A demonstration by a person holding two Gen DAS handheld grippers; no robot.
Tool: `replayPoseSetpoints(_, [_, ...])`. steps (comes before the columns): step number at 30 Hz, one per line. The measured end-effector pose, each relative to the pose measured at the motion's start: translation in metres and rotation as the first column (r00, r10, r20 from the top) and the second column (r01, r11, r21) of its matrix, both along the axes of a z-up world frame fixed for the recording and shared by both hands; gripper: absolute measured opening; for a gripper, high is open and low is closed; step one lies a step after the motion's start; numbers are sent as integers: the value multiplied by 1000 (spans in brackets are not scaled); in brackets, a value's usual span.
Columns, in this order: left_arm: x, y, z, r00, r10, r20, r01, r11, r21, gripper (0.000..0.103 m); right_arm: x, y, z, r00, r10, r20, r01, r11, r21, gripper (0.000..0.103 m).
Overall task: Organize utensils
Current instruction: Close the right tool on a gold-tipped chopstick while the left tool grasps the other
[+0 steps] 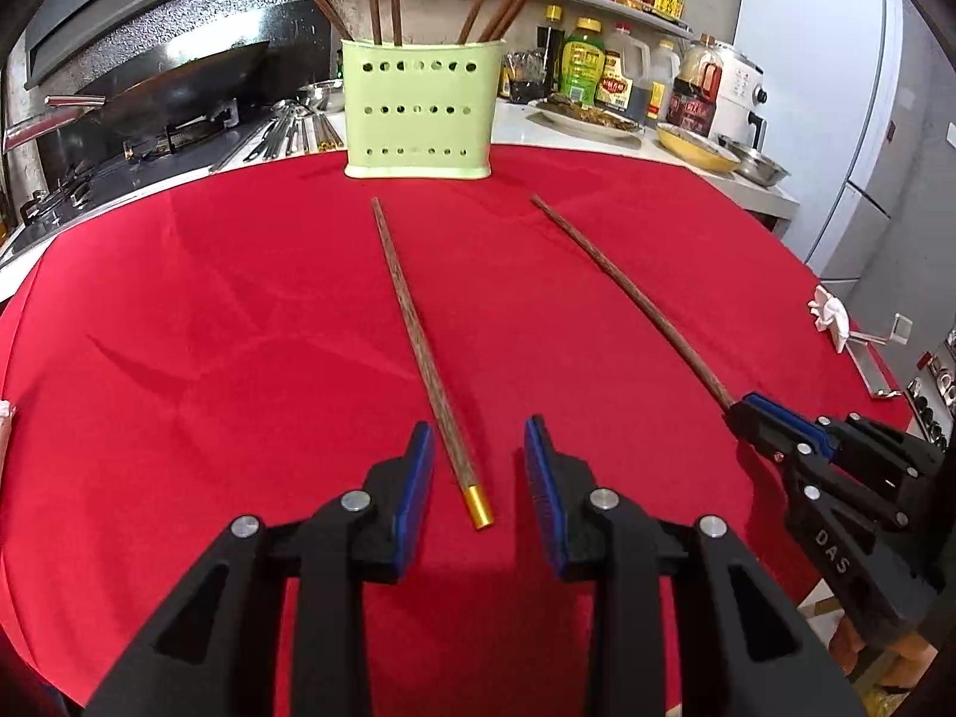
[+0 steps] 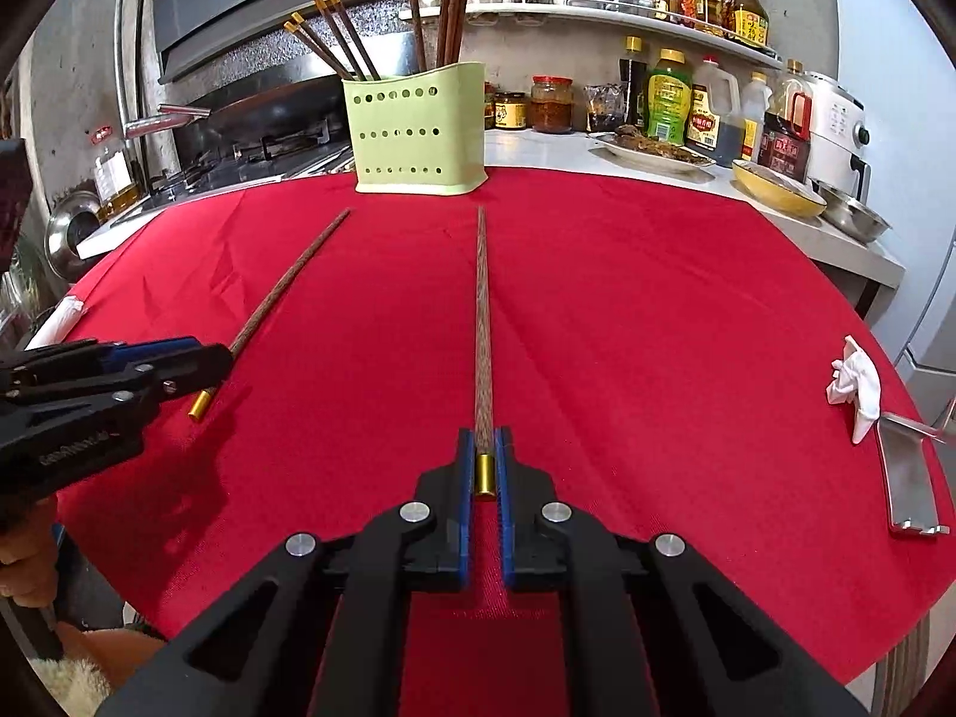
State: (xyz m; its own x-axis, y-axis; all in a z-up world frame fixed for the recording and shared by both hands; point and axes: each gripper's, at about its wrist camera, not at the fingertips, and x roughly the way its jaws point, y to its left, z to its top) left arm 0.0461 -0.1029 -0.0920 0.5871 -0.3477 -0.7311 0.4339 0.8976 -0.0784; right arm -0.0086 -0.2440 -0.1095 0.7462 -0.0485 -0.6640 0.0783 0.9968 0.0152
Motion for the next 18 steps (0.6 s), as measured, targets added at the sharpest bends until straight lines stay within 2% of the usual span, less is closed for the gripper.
replayPoseSetpoints(2, [1, -1, -3, 1000, 9, -14, -9, 1000, 7, 30, 0, 1, 0, 1000, 1, 3, -1, 1000, 0, 7])
replayPoseSetpoints(7, [-1, 3, -4, 1000, 25, 16, -26, 998, 60, 9, -1, 2, -1, 1000, 6, 5, -6, 1000, 3, 7])
replayPoseSetpoints(13, [-12, 32, -3, 1000, 10, 30, -13, 994, 111, 8, -3, 12, -1, 999, 52, 3, -52, 998, 17, 7])
replayPoseSetpoints(18, [-19, 50, -4, 997, 58, 43, -63, 988, 138, 8, -7, 16, -2, 997, 82, 14, -82, 997, 4, 9])
